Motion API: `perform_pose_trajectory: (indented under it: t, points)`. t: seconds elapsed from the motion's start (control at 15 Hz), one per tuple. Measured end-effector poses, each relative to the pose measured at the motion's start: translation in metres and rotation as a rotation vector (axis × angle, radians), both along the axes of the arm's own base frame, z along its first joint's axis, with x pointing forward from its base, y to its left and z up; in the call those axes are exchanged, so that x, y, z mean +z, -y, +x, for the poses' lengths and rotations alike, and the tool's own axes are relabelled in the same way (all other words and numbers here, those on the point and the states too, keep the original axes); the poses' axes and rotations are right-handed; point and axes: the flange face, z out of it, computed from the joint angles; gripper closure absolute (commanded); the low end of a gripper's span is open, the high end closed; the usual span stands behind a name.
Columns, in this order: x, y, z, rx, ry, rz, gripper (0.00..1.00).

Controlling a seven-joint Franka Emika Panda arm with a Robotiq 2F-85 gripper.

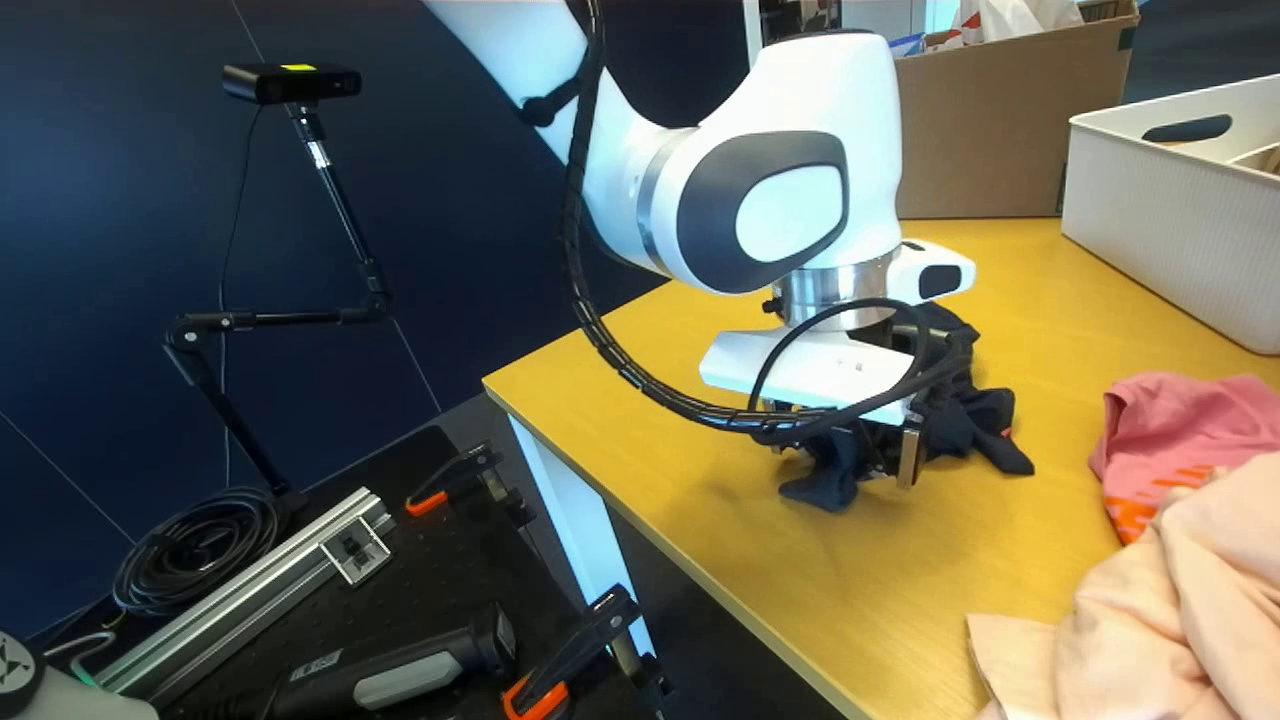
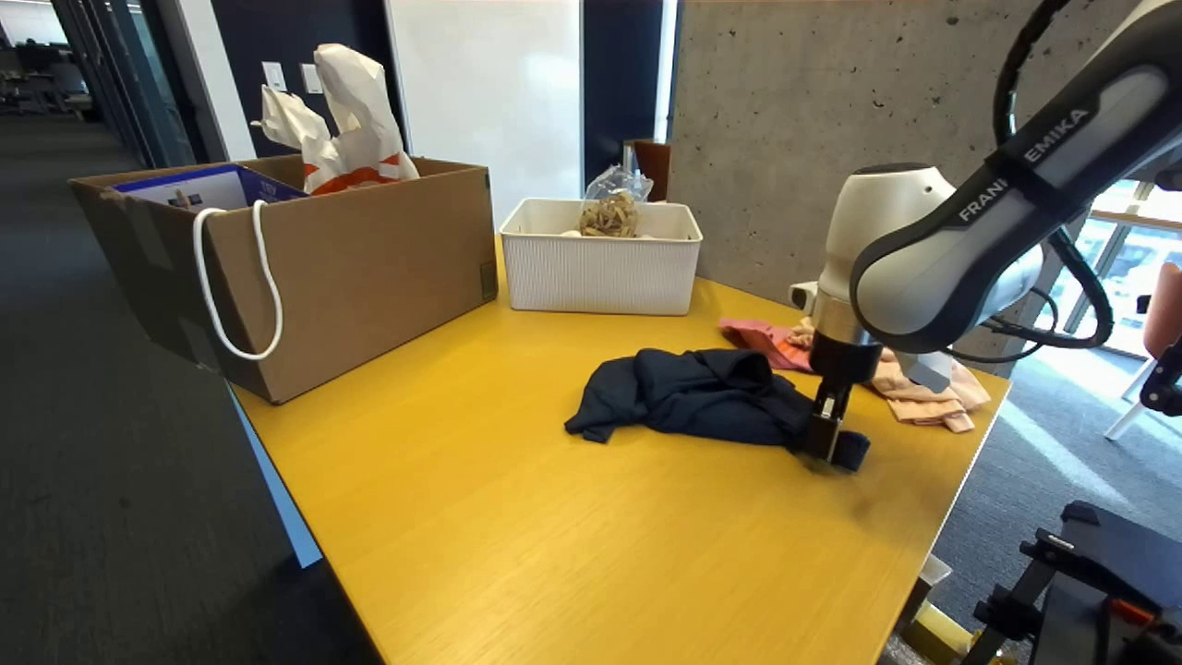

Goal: Fold the blue t-shirt from bottom top.

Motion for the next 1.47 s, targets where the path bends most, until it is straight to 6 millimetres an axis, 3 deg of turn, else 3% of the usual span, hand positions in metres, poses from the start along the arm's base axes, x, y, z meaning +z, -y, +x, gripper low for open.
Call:
perform_pose_trajectory:
  t: [0.27, 0.53, 0.8, 0.93, 1.2, 1.47]
  points:
    - [0.030, -0.003, -0.032, -0.029, 0.055, -0.019, 1.00]
    - [0.099, -0.017, -0.048, -0.050, 0.168, -0.036, 1.00]
    - [0.185, -0.034, -0.030, -0.064, 0.303, -0.046, 1.00]
    - [0.215, -0.033, -0.015, -0.078, 0.336, -0.051, 1.00]
    - [0.246, -0.019, 0.018, -0.110, 0.387, -0.051, 1.00]
    - [0.247, 0.000, 0.040, -0.154, 0.403, -0.042, 1.00]
